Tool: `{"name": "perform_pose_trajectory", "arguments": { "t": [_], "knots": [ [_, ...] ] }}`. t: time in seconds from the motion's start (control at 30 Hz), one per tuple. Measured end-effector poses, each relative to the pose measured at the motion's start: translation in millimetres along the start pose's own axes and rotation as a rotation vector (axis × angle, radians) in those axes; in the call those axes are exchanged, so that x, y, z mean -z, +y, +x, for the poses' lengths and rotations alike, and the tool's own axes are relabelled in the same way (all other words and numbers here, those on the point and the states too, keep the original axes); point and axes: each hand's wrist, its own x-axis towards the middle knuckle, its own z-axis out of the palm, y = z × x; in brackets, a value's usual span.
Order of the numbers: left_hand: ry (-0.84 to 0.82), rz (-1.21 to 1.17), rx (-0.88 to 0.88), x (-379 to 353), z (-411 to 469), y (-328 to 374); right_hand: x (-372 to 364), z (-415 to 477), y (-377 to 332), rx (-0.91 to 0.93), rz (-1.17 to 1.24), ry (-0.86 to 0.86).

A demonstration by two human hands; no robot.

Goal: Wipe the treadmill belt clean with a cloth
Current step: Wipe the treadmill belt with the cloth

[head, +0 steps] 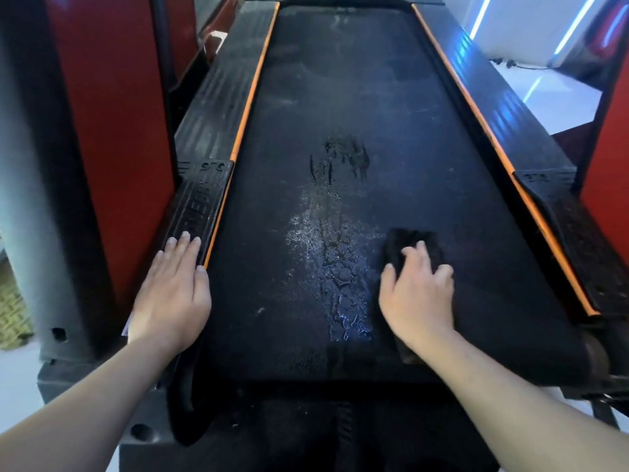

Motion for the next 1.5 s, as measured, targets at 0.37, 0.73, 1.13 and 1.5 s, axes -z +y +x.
{"name": "perform_pose_trajectory", "arguments": {
  "t": [0.37,0.73,1.13,1.5],
  "knots": [
    [0.018,-0.138,-0.013,8.4,-2.9,-0.1,-18.9,-37.5,-139.5,0.344,0.037,-0.243],
    [0.120,-0.362,0.098,10.0,-3.4,2.4,-24.1,-47.4,-194.4,0.322,0.341,-0.366],
    [0.141,-0.343,0.154,7.3,-3.7,0.1,-42.6,-55.2,-207.6,0.514,0.270,-0.217],
    [0.138,-0.286,0.162,6.5,-3.1,1.3,-19.5,-37.4,-125.0,0.531,0.114,-0.153]
  ]
}}
